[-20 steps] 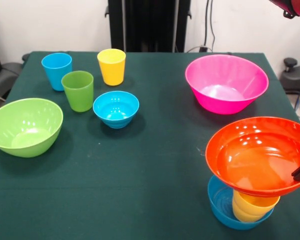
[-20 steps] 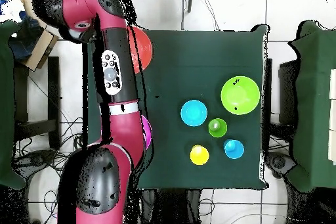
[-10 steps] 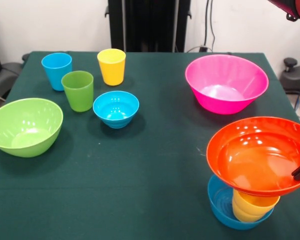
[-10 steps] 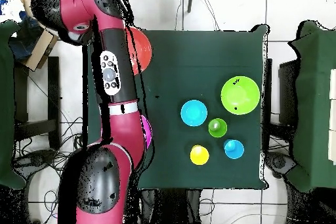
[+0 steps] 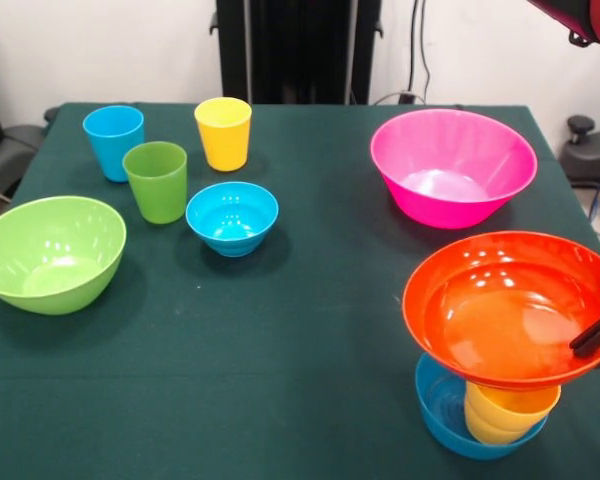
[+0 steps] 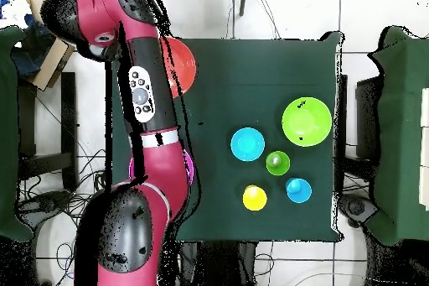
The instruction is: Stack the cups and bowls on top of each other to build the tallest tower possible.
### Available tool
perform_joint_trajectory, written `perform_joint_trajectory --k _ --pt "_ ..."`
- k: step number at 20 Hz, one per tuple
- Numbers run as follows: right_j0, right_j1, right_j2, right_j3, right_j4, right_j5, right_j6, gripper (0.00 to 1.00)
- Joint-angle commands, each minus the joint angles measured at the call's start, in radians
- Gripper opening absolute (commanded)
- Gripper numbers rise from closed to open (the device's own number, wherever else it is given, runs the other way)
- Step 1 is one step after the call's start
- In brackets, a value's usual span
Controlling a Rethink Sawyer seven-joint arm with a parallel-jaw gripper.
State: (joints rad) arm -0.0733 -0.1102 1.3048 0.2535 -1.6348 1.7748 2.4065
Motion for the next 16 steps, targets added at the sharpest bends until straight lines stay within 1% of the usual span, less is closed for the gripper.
perform_joint_trajectory --k 1,4,8,11,14,16 --pt "-0.01 0.02 -0.141 0.106 0.03 -0.024 -0.006 0.0" --pt "-0.01 0.018 -0.174 0.125 0.06 -0.041 0.01 0.0" --pt "-0.004 0.024 -0.183 0.108 0.067 -0.052 0.004 0.0" --pt "0.004 0.041 -0.152 0.066 0.038 -0.059 -0.016 0.0" --pt "0.009 0.052 -0.128 0.043 0.014 -0.072 -0.019 0.0" --pt "0.012 0.061 -0.103 0.021 -0.017 -0.079 -0.028 0.0"
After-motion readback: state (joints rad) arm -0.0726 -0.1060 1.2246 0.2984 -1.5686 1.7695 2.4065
